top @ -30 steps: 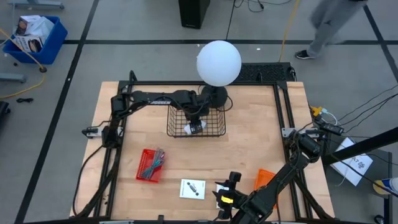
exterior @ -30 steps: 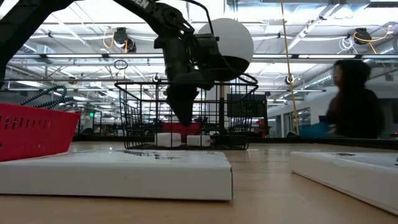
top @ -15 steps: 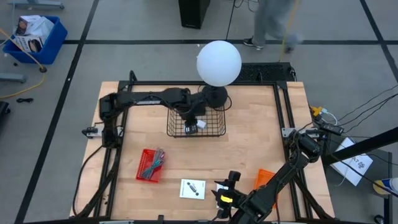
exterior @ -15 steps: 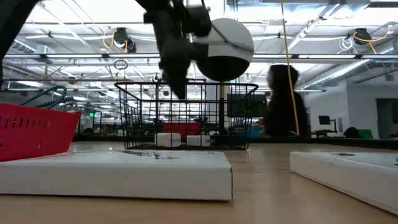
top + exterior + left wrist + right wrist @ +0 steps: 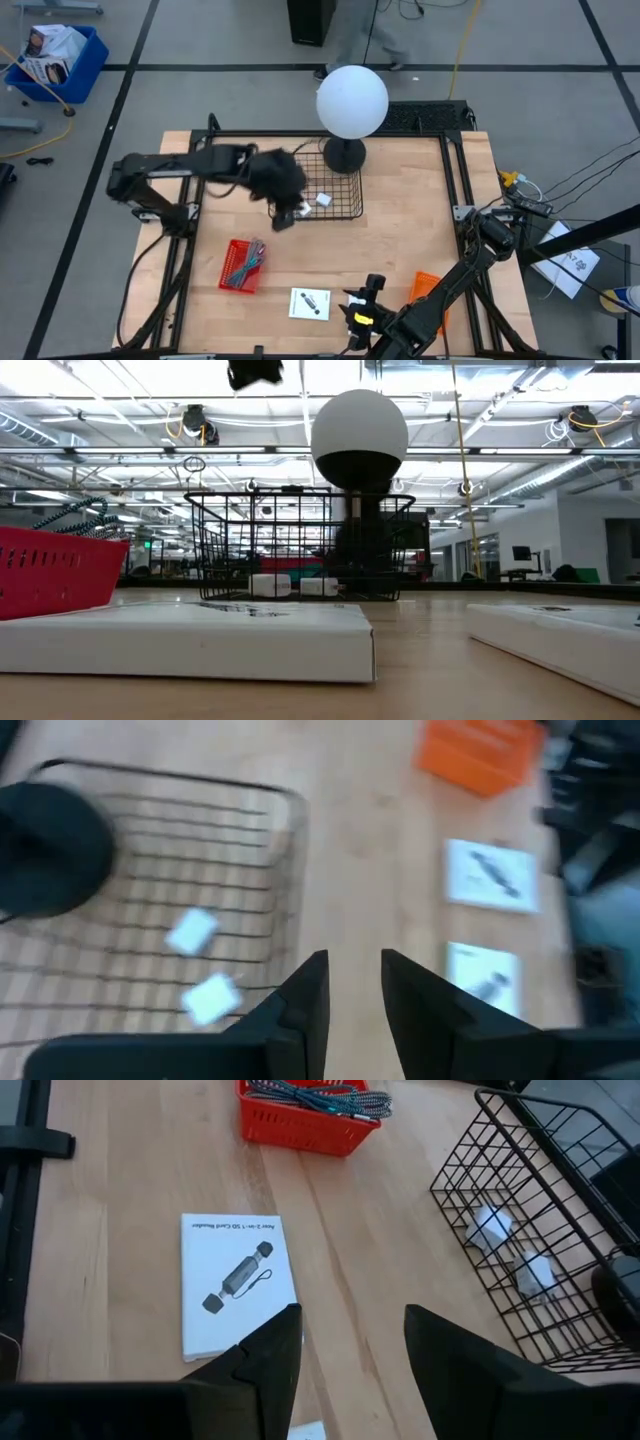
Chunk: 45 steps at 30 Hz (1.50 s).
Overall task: Pick and place items into bin
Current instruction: Put the right white card reader box into the orange basket
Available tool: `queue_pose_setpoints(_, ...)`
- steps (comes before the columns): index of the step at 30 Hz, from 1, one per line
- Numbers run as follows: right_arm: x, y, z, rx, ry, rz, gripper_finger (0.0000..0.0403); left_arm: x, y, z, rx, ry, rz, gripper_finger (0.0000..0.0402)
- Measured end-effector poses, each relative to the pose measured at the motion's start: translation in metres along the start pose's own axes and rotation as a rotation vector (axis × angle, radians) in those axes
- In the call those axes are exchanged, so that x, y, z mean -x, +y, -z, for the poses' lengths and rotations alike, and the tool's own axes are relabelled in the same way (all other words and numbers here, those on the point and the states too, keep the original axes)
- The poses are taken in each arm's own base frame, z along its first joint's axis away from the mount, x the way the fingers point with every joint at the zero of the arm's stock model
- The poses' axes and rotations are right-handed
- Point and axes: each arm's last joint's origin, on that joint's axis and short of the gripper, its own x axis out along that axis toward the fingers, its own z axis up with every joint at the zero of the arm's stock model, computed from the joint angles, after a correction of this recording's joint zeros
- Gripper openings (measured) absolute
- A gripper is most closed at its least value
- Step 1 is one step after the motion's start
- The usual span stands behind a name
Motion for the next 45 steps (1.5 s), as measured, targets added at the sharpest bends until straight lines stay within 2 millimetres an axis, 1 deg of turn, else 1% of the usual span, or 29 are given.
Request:
queue_pose_setpoints(2, -0.002, 0.001, 0.003, -0.006, -0.004, -0.004, 0.0169, 0.004, -0.019, 0.004, -0.048, -0.008, 0.016, 0.0097)
queue_pose_setpoints(5, -0.006, 0.002, 0.009, 0.015, 0.002, -0.001, 0.0169, 0.004, -0.047, 0.010, -0.114, -0.010, 0.027, 0.0097)
queue_pose_setpoints(8, -0.010, 0.003, 0.016, 0.009, 0.021, -0.007, 0.0169, -0.004, -0.074, 0.017, -0.183, -0.005, 0.026, 0.0097)
queue_pose_setpoints(11, -0.012, 0.002, 0.019, 0.009, 0.046, -0.018, 0.0169, -0.013, -0.103, 0.027, -0.261, -0.022, -0.020, 0.0097)
queue_pose_setpoints(13, -0.014, 0.001, 0.018, 0.000, 0.050, -0.021, 0.0169, -0.022, -0.118, 0.035, -0.308, -0.038, -0.047, 0.0097)
queue_pose_setpoints(16, -0.015, 0.000, 0.017, -0.041, 0.059, -0.020, 0.0166, -0.039, -0.132, 0.053, -0.347, -0.037, -0.030, 0.0097)
queue_pose_setpoints(18, -0.015, -0.001, 0.016, -0.076, 0.085, -0.041, 0.0154, -0.054, -0.142, 0.064, -0.342, -0.086, 0.050, 0.0093)
queue_pose_setpoints(21, -0.015, -0.004, 0.014, -0.120, 0.141, -0.093, 0.0114, -0.077, -0.156, 0.086, -0.343, -0.147, 0.208, 0.0069)
queue_pose_setpoints(23, -0.016, -0.005, 0.012, -0.142, 0.160, -0.108, 0.0076, -0.086, -0.163, 0.098, -0.325, -0.190, 0.261, 0.0043)
queue_pose_setpoints(25, -0.019, -0.006, 0.012, -0.157, 0.192, -0.127, 0.0032, -0.092, -0.165, 0.108, -0.299, -0.233, 0.288, 0.0015)
queue_pose_setpoints(27, -0.022, -0.007, 0.011, -0.175, 0.237, -0.157, 0.0009, -0.099, -0.163, 0.117, -0.260, -0.240, 0.283, 0.0007)
queue_pose_setpoints(31, -0.029, -0.011, 0.010, -0.273, 0.339, -0.197, 0.0010, -0.105, -0.162, 0.125, -0.183, -0.252, 0.333, 0.0013)
queue_pose_setpoints(35, -0.032, -0.016, 0.013, -0.310, 0.443, -0.199, 0.0002, -0.119, -0.159, 0.128, -0.128, -0.268, 0.349, 0.0014)
queue_pose_setpoints(38, -0.028, -0.018, 0.018, -0.342, 0.484, -0.152, 0.0001, -0.129, -0.164, 0.122, -0.094, -0.341, 0.382, 0.0012)
queue_pose_setpoints(41, -0.023, -0.017, 0.025, -0.391, 0.555, -0.134, 0.0001, -0.150, -0.170, 0.127, -0.080, -0.346, 0.429, 0.0004)
queue_pose_setpoints(45, -0.021, -0.011, 0.044, -0.486, 0.631, -0.122, 0.0001, -0.184, -0.168, 0.132, -0.012, -0.347, 0.450, 0.0010)
